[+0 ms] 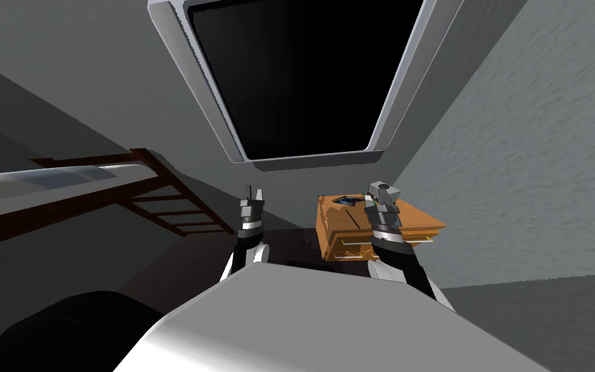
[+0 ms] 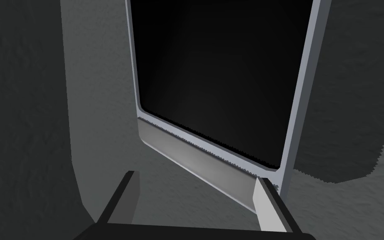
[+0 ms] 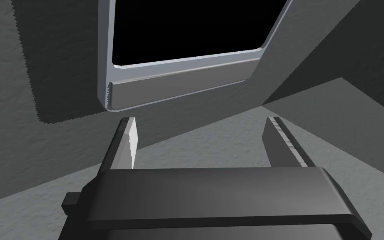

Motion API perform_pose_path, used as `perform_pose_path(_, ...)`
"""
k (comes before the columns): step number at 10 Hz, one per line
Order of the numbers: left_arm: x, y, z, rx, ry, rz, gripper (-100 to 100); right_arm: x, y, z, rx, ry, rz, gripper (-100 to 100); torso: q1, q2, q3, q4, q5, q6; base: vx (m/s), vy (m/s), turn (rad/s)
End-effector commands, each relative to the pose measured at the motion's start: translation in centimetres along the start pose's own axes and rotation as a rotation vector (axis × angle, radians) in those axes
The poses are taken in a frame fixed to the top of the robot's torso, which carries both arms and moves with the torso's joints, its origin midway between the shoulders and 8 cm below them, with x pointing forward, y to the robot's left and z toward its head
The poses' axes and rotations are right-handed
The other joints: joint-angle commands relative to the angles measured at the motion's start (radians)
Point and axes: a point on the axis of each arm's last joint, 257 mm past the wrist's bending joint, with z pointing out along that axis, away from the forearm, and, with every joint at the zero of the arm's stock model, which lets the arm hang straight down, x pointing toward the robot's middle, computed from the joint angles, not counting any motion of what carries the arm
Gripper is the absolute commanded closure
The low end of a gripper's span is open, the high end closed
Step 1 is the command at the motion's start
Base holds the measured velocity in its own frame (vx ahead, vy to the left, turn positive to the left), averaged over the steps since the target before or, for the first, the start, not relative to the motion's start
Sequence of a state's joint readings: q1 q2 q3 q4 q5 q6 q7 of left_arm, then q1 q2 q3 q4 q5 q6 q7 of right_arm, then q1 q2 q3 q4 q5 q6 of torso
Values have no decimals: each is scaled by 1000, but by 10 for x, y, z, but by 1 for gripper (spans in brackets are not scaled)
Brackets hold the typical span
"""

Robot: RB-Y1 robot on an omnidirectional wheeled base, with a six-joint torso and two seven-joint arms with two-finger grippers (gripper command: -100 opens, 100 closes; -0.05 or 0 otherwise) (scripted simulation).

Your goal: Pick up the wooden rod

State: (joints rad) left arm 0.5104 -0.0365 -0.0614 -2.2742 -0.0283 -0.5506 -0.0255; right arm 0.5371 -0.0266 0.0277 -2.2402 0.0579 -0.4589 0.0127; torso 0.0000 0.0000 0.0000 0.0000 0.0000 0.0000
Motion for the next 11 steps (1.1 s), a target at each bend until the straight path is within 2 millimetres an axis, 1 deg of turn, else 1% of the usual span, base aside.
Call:
perform_pose_path(1,0,0,0,0,0,0,0,2,-11,1,31,32,12,-100,0,0,0,0,0,0,-21,19,-41)
perform_pose_path(3,0,0,0,0,0,0,0,3,-28,3,79,53,38,-100,2,2,1,0,0,0,-33,42,-44)
perform_pose_path(7,0,0,0,0,0,0,0,-4,-75,6,214,69,127,-100,3,2,1,0,1,0,-34,53,-59)
perform_pose_path(8,0,0,0,0,0,0,0,-3,-80,5,233,68,126,-100,4,2,1,0,1,0,-15,42,-19)
perform_pose_path(9,0,0,0,0,0,0,0,-7,-92,5,269,65,154,-100,3,1,1,0,1,0,-16,34,-29)
perform_pose_path(10,0,0,0,0,0,0,0,-7,-96,4,282,64,154,-100,2,1,0,0,1,0,-11,25,-23)
perform_pose_path(11,0,0,0,0,0,0,0,-10,-109,4,321,58,184,-100,2,1,0,0,0,0,-11,28,-50)
